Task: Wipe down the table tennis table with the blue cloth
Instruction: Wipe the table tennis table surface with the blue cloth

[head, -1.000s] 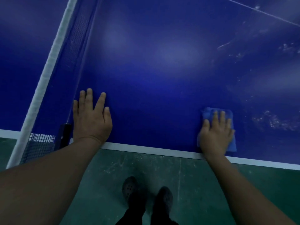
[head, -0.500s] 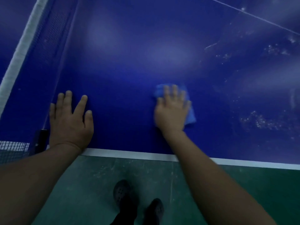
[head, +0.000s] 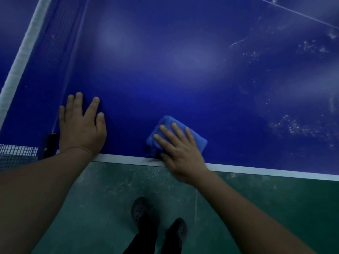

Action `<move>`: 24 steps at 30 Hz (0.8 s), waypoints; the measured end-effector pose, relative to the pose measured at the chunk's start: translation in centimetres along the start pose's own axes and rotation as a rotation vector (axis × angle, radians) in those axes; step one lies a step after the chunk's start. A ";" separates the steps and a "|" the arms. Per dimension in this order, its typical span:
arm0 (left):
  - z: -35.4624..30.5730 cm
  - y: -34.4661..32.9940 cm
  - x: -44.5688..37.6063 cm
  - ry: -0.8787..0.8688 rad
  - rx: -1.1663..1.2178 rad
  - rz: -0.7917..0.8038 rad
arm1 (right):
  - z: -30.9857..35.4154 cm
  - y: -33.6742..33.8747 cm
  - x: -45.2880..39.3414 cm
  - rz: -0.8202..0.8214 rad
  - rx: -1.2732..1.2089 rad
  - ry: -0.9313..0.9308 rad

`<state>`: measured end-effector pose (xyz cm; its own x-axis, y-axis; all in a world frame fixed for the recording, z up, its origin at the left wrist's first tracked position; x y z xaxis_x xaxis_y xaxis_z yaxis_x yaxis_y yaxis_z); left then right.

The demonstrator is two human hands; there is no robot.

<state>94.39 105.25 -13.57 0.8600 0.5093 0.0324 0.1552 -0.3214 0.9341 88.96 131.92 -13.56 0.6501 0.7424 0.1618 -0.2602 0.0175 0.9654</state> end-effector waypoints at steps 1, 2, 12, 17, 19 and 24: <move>0.0 0.0 0.0 -0.002 0.001 0.000 | -2.4 0.3 1.0 -0.006 -0.006 -0.032; -0.1 -0.1 0.1 -0.003 0.002 0.001 | -5.8 0.7 2.0 -0.030 0.007 -0.138; -0.1 0.0 0.2 -0.001 -0.004 -0.017 | -10.6 2.7 1.3 -0.209 -0.050 -0.824; 0.2 -0.1 0.1 0.007 -0.018 0.004 | 5.8 -1.3 -0.4 -0.005 0.030 -0.033; 0.1 -0.1 0.1 0.003 -0.027 0.007 | 1.5 -0.5 1.1 -0.044 0.006 -0.047; 0.0 -0.3 0.1 -0.008 -0.053 0.016 | -19.8 3.2 8.9 -0.176 -0.013 -0.789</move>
<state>94.40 105.43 -13.86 0.8661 0.4979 0.0451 0.1152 -0.2866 0.9511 79.74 151.82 -13.06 0.9933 0.0368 0.1094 -0.1127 0.1017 0.9884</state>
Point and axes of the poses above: each hand's wrist, its own x-axis away from the middle knuckle, its own y-axis out of the back of the hand, z = x × y, the point moved 10 cm from there along -x, towards the middle knuckle, and after that the axes turned 5 degrees about -y, right-handed, at the moved point
